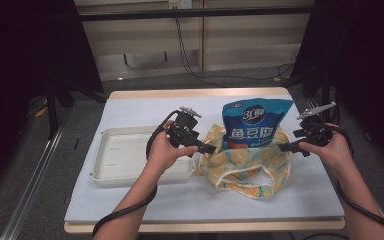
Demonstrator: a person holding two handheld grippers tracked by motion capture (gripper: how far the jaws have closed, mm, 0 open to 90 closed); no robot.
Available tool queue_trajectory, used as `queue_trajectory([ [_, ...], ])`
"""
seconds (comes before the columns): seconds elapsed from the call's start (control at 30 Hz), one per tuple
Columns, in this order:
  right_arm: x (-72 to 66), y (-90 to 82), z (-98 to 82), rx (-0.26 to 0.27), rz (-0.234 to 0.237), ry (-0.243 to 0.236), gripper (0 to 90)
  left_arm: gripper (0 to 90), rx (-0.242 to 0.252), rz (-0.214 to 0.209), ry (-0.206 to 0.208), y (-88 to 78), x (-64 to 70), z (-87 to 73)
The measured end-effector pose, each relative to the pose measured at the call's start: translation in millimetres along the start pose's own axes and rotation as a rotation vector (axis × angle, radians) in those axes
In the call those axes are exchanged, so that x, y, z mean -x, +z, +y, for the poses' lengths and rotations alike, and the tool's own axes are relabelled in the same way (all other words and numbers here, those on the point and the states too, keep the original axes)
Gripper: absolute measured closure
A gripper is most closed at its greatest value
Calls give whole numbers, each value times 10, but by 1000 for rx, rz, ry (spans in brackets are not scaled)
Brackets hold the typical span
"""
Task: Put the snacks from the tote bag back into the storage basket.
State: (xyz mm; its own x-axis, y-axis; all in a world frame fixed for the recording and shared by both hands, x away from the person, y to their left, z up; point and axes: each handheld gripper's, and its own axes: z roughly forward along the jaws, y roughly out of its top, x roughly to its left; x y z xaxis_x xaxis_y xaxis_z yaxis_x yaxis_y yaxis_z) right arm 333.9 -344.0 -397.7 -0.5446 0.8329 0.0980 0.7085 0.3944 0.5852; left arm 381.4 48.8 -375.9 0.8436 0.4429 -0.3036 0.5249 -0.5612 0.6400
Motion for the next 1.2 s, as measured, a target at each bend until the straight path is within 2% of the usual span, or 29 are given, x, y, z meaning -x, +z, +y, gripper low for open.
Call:
queue_trajectory([
  [0.07,-16,-14,-19,0,-9,-15,104,77,-4,14,-2,-28,-10,40],
  [0.1,-29,-18,-27,-3,-5,-14,95,80,15,0,-1,-30,-20,55],
  [0.13,-36,-22,-35,-3,3,-18,90,90,-1,12,2,-54,-26,77],
  [0.3,-80,-47,-71,18,-5,-26,84,87,-4,19,10,-96,-28,164],
  [0.37,-95,-54,-85,23,6,-22,79,85,-8,14,16,-112,-39,192],
  [0.43,-102,-59,-93,26,-7,-35,78,57,-4,-1,12,-120,-48,217],
  [0.5,-108,-69,-90,3,-16,-46,76,55,1,7,9,-131,-46,241],
  [0.57,-109,-84,-89,15,-12,-46,76,52,-14,5,27,-154,-67,270],
  [0.6,-106,-85,-90,17,-8,-46,75,50,2,0,13,-150,-63,280],
  [0.67,-112,-90,-95,20,-9,-53,75,47,-16,3,37,-183,-76,315],
  [0.7,-116,-93,-99,17,-2,-49,75,46,2,-5,35,-188,-70,326],
  [0.87,-107,-107,-108,21,-4,-44,74,40,-14,1,54,-234,-67,423],
  [0.97,-104,-115,-119,24,-4,-41,74,35,-1,-11,53,-255,-55,479],
  [1.0,-101,-115,-121,23,-3,-46,74,35,-11,-13,64,-266,-58,497],
  [1.13,-100,-117,-132,21,2,-48,74,38,-23,-16,64,-269,-48,576],
  [1.17,-104,-118,-134,17,4,-46,74,41,-18,-14,51,-265,-33,591],
  [1.2,-106,-117,-134,18,3,-48,74,42,-20,-17,65,-262,-39,609],
])
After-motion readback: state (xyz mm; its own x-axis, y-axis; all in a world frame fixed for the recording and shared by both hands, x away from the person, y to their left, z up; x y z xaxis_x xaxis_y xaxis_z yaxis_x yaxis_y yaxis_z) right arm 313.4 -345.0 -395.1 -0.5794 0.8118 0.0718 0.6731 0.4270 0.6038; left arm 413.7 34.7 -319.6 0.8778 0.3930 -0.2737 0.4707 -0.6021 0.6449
